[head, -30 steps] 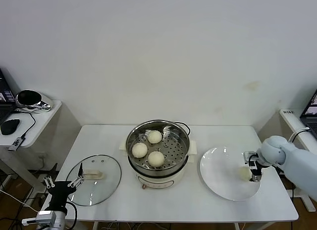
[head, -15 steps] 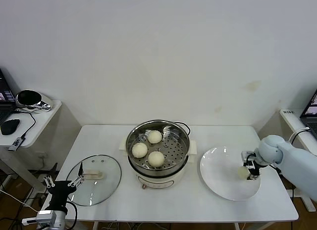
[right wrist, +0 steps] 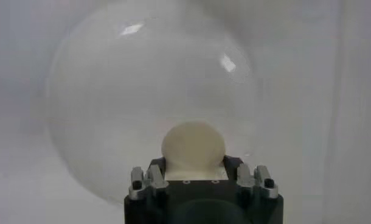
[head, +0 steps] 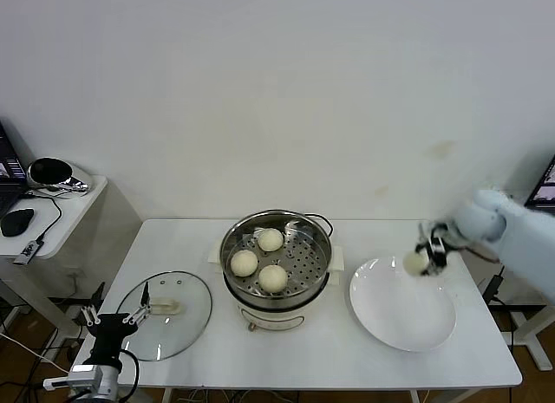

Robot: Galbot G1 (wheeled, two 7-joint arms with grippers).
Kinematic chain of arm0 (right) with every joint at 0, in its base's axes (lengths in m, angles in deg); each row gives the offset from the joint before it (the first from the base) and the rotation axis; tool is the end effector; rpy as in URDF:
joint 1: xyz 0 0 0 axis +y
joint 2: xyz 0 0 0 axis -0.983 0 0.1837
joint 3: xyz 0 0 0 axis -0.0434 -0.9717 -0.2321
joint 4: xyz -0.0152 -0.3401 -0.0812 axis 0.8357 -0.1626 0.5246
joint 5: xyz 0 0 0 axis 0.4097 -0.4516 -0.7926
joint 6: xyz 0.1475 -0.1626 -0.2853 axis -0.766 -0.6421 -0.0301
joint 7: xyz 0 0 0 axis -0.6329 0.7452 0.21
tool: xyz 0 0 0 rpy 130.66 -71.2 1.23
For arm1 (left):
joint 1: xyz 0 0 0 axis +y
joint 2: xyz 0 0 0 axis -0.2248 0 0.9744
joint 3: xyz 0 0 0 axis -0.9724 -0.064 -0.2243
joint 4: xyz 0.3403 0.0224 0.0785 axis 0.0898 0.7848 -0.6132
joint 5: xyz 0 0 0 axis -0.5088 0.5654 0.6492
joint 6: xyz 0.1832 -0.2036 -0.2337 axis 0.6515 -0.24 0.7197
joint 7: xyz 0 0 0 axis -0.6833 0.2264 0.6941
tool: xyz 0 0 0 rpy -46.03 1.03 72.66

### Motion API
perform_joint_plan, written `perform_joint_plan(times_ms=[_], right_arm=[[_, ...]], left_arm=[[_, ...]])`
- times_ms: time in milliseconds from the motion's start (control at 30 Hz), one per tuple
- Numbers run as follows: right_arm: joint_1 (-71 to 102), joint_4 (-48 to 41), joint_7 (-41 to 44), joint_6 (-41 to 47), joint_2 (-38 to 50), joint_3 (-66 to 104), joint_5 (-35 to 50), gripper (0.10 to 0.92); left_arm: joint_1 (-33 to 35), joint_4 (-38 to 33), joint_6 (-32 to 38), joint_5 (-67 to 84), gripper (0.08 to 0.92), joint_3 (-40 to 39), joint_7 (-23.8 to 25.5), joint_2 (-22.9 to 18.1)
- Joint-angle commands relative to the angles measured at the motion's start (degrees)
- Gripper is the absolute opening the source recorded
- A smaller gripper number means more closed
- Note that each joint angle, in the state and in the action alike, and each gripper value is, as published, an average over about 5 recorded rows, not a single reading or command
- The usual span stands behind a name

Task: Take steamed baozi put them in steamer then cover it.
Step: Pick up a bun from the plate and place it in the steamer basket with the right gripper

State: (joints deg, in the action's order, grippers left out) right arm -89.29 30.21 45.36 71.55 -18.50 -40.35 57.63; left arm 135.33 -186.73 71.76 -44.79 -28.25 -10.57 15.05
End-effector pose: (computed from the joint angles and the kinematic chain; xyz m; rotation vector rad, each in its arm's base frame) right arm 0.5057 -0.1437 -0.0808 1.1055 -1.4858 1.4551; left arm 0.1810 0.1167 -0.3152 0.2069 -3.1027 -0.2943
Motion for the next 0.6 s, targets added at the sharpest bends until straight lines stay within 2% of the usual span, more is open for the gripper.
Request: perform_joint_plan(times_ms=[33,300,600], right_arm=[[-30.53,5.36,-2.44,6.47,-10.06,-20.46,19.87,0.604],[-30.51,3.52,-9.33,15.08,-25.22,-23.7,33.56,0.611],[-18.98,-2.03,-12.71,19.5,-34.28,-21.72,34.61,0.611]], left_arm=[[-0.41,0.17,-0.07,-0.01,0.823,-0.59,-0.01,-0.01],[-0.4,0.1,0.04,0.2,0.823,-0.58,-0.05,0.17],[0.17,-0.15,0.23,0.74,0.823,0.85,-0.09,0.22]])
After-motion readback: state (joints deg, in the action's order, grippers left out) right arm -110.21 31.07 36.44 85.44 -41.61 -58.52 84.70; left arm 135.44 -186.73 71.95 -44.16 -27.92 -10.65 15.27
